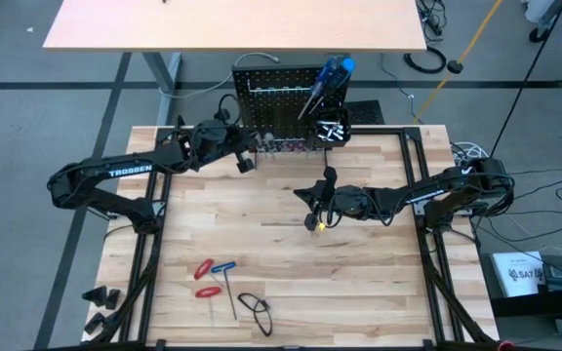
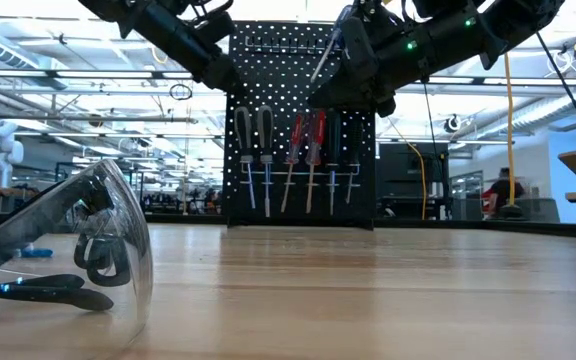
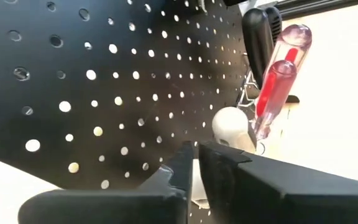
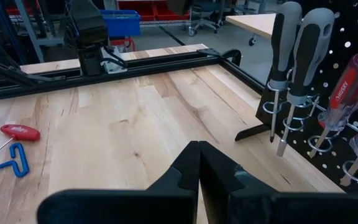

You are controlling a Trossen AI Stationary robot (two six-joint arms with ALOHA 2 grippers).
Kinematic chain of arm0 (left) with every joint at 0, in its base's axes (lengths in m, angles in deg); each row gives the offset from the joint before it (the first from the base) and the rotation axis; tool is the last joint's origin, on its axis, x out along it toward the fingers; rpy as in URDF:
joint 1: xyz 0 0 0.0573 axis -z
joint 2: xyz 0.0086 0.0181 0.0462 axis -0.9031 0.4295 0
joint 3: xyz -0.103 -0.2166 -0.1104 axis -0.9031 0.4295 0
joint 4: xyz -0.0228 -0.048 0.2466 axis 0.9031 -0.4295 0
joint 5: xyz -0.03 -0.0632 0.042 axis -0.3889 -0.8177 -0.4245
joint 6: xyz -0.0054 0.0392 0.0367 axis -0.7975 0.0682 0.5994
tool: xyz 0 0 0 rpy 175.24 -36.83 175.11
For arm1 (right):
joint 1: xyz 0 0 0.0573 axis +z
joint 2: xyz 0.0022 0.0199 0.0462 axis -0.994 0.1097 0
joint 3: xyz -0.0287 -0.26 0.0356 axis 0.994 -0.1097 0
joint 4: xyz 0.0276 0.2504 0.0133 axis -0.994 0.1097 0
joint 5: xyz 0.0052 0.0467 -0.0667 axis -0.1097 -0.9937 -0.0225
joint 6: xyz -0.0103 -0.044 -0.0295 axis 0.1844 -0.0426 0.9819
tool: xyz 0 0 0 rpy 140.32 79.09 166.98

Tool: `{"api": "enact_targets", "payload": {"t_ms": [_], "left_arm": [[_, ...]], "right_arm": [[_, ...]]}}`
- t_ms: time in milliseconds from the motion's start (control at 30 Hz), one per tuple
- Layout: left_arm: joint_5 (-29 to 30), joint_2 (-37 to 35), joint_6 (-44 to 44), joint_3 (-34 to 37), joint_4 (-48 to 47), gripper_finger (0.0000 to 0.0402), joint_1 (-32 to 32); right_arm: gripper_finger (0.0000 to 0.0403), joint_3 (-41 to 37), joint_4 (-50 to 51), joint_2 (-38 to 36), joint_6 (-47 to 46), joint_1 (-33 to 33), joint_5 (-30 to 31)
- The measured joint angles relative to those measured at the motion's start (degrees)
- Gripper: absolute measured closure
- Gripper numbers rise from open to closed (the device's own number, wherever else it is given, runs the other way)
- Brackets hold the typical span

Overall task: Hang tools onto peg board
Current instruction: Hang the gray screwdriver on the pegboard, then hang the pick tool on the pegboard

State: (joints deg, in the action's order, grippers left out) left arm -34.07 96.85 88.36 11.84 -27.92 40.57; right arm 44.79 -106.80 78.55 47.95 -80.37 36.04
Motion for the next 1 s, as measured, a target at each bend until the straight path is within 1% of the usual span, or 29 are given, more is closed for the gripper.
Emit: {"api": "enact_targets", "payload": {"t_ms": [167, 267, 433, 500, 600, 667, 767, 833, 900, 933, 1000], "left_arm": [[-0.05, -1.17, -0.17, -0.02, -1.09, 0.0333, 0.87], [-0.07, -3.80, -2.79, -0.02, -3.63, 0.0317, 2.17], [-1.29, -9.89, -8.19, -0.11, -10.59, 0.0307, 4.88], [-3.02, -11.96, -10.79, -0.13, -14.27, 0.0307, 5.83], [-8.52, -13.91, -15.36, -0.13, -19.29, 0.0306, 7.11], [-13.78, -14.29, -18.23, -0.13, -22.91, 0.0306, 8.18], [-24.52, -14.10, -20.84, -0.11, -28.72, 0.0306, 10.02], [-32.20, -13.78, -22.30, 0.64, -30.63, 0.0306, 11.79], [-37.89, -13.75, -24.68, 2.55, -31.79, 0.0306, 14.07], [-39.48, -13.73, -25.88, 3.46, -31.97, 0.0306, 15.55], [-40.63, -13.74, -28.53, 5.46, -31.98, 0.0306, 19.09]], "right_arm": [[0.0403, 0.00, -0.01, 0.00, -0.15, -0.02, -0.02], [0.0403, 0.00, 0.00, 0.00, -0.15, -0.02, -0.02], [0.0403, 0.00, 0.35, 0.00, -0.15, -0.02, 0.00], [0.0403, 0.00, 0.39, 0.00, -0.15, -0.02, -0.02], [0.0403, 0.00, 0.39, 0.00, -0.16, -0.02, -0.02], [0.0403, 0.00, 0.37, 0.00, -0.17, -0.02, -0.02], [0.0403, 0.00, 0.35, 0.00, -0.44, 0.00, -0.02], [0.0403, 0.00, 0.17, 0.00, -0.91, -0.01, -0.02], [0.0403, 0.00, -0.10, 0.00, -1.37, 0.10, -0.05], [0.0403, 0.00, -0.12, 0.00, -1.67, 0.11, -0.10], [0.0403, 0.00, -0.05, 0.00, -2.12, 0.11, -1.25]]}}
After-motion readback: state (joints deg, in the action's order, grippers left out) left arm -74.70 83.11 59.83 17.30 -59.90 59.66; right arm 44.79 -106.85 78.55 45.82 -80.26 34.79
